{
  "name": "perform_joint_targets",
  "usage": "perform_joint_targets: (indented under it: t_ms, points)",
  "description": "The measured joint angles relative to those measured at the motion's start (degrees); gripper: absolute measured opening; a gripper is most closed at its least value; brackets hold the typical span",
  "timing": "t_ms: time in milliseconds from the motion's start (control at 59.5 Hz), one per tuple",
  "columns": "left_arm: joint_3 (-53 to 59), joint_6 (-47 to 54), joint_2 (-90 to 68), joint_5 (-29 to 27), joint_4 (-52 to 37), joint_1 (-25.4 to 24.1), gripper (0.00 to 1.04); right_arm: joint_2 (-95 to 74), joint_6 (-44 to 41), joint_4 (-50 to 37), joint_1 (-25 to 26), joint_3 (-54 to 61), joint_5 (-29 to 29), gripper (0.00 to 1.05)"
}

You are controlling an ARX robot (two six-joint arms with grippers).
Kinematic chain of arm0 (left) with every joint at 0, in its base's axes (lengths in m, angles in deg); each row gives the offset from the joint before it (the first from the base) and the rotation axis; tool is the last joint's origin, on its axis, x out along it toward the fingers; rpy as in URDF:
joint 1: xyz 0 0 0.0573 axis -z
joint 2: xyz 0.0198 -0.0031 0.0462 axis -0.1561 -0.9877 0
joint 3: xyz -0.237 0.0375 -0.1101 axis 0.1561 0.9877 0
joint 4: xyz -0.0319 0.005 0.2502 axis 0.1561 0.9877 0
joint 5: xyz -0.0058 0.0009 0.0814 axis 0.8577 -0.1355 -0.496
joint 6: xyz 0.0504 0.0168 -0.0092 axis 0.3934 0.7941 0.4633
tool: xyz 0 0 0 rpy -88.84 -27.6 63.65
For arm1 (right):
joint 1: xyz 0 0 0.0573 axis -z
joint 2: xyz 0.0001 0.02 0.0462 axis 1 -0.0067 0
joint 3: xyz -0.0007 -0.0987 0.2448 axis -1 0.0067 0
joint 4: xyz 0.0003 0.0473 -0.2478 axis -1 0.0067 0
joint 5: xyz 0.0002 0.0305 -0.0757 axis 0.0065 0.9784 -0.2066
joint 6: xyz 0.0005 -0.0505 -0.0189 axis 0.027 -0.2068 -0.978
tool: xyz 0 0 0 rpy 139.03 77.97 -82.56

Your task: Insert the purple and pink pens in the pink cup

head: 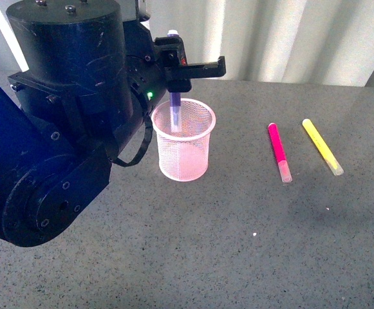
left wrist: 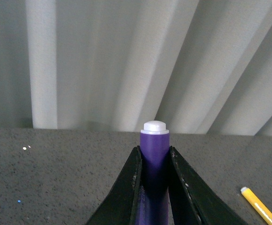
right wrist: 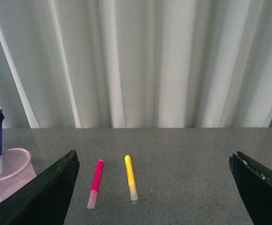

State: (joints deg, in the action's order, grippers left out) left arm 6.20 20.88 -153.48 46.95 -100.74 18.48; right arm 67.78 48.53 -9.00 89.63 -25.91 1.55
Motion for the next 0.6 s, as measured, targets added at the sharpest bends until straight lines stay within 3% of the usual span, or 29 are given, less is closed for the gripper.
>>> perform_joint_targets:
  t_ms: [269, 319, 386, 470, 605]
  points:
    - [0.57, -4.35, 2.36, 1.16, 5.16, -0.15, 0.59, 0.0, 0.0, 0.0, 0.0, 0.0, 0.0, 0.98]
    - [0.79, -4.85, 5.7, 1.97, 9.38, -1.2, 0.73, 0.0, 0.0, 0.0, 0.0, 0.0, 0.0, 0.98]
    - [0.61, -4.2, 10.91, 4.96, 17.57, -2.99, 0.86, 0.0, 0.0, 0.0, 0.0, 0.0, 0.0, 0.98]
    - [-2.32, 2.23, 20.46, 12.96, 36.02, -6.58, 1.0, 0.0, 0.0, 0.0, 0.0, 0.0, 0.0, 0.98]
    - [-3.67, 21.62, 35.85, 28.57, 63.73, -13.9, 0.98, 0.0, 0.0, 0.0, 0.0, 0.0, -0.02, 0.98]
